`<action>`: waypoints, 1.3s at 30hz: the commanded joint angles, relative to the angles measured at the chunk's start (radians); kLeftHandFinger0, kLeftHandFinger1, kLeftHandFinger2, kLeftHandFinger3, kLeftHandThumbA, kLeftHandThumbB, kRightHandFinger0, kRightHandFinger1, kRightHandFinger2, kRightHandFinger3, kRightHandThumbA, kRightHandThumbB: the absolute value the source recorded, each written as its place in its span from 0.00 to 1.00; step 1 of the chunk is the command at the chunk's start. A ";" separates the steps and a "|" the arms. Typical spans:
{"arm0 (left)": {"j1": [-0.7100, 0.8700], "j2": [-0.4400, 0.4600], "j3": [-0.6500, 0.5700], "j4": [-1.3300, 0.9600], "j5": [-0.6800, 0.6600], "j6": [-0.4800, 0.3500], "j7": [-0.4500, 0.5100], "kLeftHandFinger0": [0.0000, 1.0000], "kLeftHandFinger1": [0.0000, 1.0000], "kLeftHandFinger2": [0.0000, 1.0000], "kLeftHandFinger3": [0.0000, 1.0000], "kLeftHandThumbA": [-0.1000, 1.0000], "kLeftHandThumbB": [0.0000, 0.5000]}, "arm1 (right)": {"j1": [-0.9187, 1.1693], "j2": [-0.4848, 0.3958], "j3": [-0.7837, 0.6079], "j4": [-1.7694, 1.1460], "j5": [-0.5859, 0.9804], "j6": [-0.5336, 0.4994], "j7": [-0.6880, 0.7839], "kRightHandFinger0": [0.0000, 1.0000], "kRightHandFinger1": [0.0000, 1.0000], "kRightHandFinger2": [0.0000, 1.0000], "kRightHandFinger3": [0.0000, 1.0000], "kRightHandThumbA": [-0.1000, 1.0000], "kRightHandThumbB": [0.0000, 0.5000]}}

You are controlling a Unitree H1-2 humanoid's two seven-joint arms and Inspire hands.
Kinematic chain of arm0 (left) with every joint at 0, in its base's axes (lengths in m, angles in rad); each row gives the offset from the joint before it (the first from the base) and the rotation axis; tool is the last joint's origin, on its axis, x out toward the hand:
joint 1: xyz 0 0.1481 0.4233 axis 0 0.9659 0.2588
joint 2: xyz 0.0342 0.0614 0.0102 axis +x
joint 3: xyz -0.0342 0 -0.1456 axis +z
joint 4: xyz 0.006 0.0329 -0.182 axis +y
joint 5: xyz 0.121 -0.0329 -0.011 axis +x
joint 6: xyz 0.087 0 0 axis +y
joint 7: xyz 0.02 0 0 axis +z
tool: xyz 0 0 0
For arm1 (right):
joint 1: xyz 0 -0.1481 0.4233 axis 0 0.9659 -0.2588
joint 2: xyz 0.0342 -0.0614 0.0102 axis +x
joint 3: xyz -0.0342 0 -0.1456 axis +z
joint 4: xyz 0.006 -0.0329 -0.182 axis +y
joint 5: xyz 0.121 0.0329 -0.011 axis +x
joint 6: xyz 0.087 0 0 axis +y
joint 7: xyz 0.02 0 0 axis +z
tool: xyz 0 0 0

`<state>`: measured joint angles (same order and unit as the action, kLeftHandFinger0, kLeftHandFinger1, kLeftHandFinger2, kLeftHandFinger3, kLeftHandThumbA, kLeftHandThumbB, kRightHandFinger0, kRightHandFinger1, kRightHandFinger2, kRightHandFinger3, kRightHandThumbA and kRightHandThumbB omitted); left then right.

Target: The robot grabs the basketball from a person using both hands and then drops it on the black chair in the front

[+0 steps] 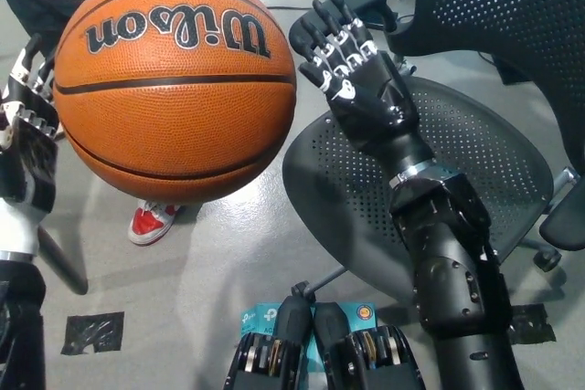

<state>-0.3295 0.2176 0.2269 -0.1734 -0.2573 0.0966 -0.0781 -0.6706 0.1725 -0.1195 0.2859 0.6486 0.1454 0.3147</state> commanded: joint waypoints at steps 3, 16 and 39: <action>-0.025 0.008 -0.018 -0.036 0.024 0.003 0.007 1.00 1.00 1.00 1.00 1.00 0.36 | -0.024 0.015 -0.010 -0.077 0.100 0.051 0.057 1.00 1.00 1.00 1.00 1.00 0.94; -0.014 -0.011 -0.023 -0.064 0.001 0.017 0.002 1.00 1.00 1.00 1.00 1.00 0.39 | -0.017 -0.036 0.104 0.035 -0.166 -0.039 -0.022 1.00 1.00 1.00 1.00 1.00 0.85; -0.076 -0.036 -0.252 0.032 0.389 0.011 0.090 1.00 1.00 1.00 1.00 1.00 0.42 | -0.059 0.153 0.232 0.236 -0.384 -0.287 -0.133 1.00 1.00 1.00 1.00 1.00 0.84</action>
<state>-0.3334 0.2056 0.1341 -0.1325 -0.0703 0.1090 0.0354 -0.6843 0.2048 0.0566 0.5442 0.3605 -0.1227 0.2409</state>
